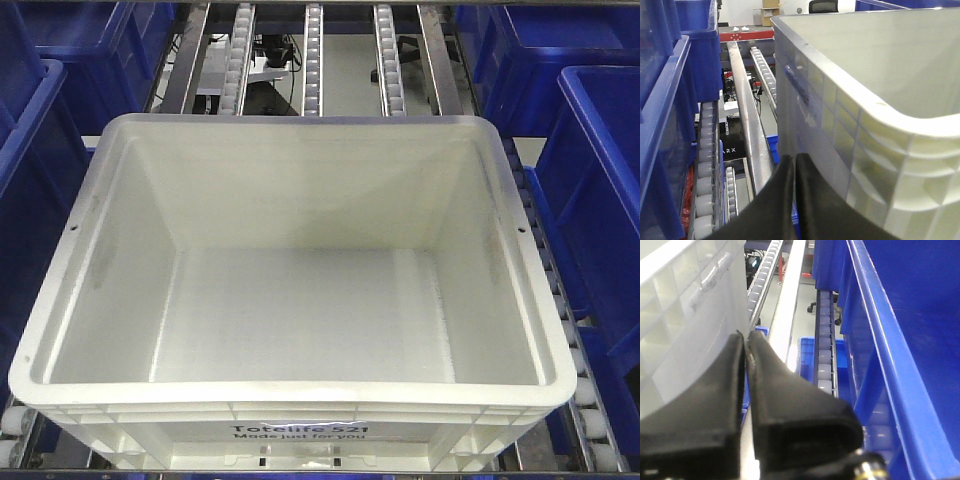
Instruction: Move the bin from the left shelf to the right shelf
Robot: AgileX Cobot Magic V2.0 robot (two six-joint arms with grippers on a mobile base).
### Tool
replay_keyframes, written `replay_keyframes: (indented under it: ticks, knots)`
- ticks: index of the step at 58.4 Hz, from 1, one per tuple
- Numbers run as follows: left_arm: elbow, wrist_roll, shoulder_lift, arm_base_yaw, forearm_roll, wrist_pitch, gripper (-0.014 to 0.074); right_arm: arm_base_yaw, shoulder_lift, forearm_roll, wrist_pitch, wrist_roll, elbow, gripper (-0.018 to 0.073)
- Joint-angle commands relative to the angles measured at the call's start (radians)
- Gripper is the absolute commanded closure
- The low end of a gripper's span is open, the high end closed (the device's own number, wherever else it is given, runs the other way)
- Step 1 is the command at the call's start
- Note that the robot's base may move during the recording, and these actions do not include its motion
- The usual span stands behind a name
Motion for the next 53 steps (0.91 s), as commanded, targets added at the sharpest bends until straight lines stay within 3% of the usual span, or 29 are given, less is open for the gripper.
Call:
replay_keyframes:
  ticks: [1, 53]
  knots:
    - [0.018, -0.001, -0.015, -0.006, -0.003, -0.077, 0.0603, 0.0, -0.01, -0.006, -0.079, 0.0, 0.019, 0.0567]
    - [0.018, -0.001, -0.015, -0.006, -0.003, -0.102, 0.0603, 0.0, -0.01, -0.006, -0.079, 0.0, 0.018, 0.0567]
